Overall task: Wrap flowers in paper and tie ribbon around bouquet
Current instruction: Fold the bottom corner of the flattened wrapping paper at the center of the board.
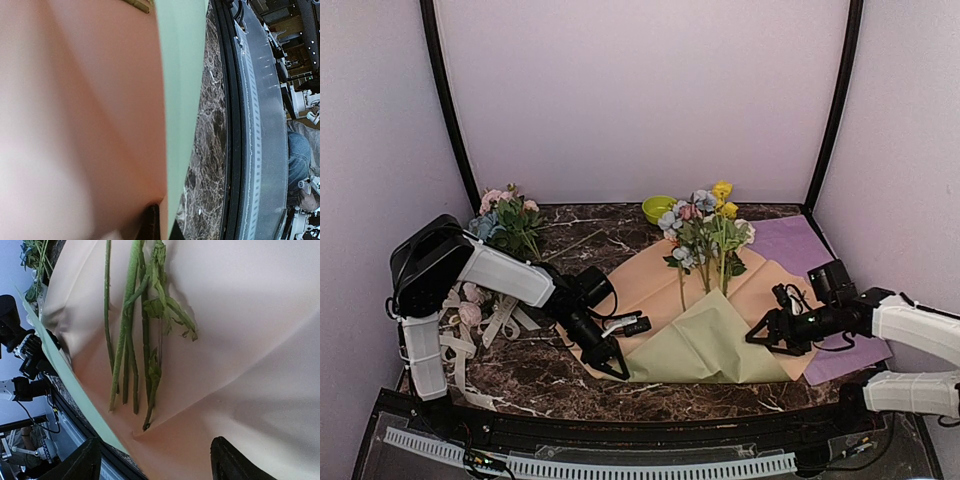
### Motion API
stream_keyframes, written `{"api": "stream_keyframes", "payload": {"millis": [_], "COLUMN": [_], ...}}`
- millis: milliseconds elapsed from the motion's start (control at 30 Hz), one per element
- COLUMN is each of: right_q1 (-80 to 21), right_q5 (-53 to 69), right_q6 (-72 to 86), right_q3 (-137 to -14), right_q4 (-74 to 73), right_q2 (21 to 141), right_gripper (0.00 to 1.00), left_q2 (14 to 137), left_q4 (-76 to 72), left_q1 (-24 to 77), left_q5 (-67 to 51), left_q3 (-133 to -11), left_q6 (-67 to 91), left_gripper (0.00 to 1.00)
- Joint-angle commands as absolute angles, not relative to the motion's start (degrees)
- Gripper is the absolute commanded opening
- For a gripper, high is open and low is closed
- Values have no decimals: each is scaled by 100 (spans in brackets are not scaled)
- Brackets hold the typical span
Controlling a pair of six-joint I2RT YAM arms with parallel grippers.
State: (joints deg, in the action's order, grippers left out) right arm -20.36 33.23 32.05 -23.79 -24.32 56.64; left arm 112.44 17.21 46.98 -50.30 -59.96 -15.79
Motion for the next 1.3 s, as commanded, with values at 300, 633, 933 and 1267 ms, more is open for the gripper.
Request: {"api": "stream_keyframes", "payload": {"millis": [300, 633, 933, 1267], "right_q1": [-2140, -2232, -2233, -2233], "right_q5": [3209, 3553, 2857, 2824], "right_q6": [3800, 4396, 4103, 3567], "right_q3": [-2232, -1839, -2652, -3348], "right_q4": [-2893, -2826, -3835, -4627], "right_q2": [4974, 4628, 5283, 5921], "right_gripper": [74, 20, 0, 0], "left_q2": [11285, 11285, 11109, 10625], "left_q4": [1869, 1878, 2138, 2376], "left_q1": [4658, 4658, 4749, 5062], "left_q5": [-5080, -5123, -5251, -5323], "left_q3": [-6079, -6057, -5972, -5679], "left_q6": [-1670, -1531, -1460, -1505], "left_gripper": [0, 0, 0, 0]}}
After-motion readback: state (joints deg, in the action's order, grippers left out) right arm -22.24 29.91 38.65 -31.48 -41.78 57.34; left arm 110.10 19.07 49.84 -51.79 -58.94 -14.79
